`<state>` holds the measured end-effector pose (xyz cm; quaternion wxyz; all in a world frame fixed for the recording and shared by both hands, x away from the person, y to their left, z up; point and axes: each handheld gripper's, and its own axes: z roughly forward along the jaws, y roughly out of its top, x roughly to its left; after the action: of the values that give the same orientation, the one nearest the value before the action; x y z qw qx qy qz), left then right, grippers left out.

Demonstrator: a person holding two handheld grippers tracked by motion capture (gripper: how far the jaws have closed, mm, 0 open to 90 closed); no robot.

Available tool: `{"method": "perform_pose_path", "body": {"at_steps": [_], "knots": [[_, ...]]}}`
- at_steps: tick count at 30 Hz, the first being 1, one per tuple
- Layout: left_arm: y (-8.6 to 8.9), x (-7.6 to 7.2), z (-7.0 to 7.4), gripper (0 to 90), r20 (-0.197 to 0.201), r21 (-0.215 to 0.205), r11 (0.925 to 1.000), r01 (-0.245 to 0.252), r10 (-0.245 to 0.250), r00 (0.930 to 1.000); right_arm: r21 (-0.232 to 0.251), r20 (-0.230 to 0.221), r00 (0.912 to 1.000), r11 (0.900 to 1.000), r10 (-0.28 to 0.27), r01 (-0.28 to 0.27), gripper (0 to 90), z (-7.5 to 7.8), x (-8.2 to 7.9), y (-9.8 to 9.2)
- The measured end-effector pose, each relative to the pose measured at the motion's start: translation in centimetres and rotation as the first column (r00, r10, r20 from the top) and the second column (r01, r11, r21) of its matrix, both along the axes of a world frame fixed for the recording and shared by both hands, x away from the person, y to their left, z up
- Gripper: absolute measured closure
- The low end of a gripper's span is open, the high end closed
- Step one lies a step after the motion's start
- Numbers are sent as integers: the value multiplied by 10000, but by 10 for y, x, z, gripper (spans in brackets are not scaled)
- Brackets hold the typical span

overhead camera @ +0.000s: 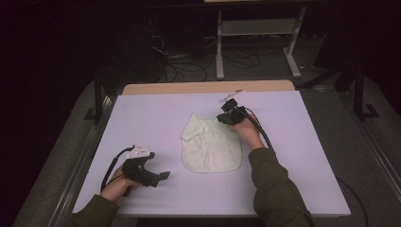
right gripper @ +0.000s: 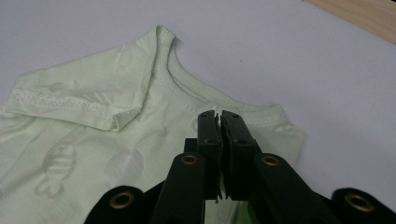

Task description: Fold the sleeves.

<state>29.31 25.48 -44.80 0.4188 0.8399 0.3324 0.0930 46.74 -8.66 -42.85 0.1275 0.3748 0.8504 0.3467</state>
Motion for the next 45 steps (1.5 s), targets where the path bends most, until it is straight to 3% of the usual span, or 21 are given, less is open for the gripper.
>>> {"method": "perform_pose_path", "body": {"at_steps": [22, 28, 33, 45], "knots": [[0, 0, 0, 0, -3, -28, 10000, 61, -61, 10000, -271, -158, 9997, 9995, 185, -189, 829, -7, 3, 20], [0, 0, 0, 0, -11, 0, 10000, 82, -82, 10000, 298, 18, 9999, 9995, 117, -117, 742, 1, 0, 18], [0, 0, 0, 0, -13, -11, 10000, 98, -98, 10000, 650, 53, 10000, 9979, 44, -47, 720, 10, -1, 11], [-1, 0, -1, 0, -35, 11, 9999, 126, -126, 9999, 667, -179, 9998, 9977, 101, -89, 874, 20, -10, -19]]}}
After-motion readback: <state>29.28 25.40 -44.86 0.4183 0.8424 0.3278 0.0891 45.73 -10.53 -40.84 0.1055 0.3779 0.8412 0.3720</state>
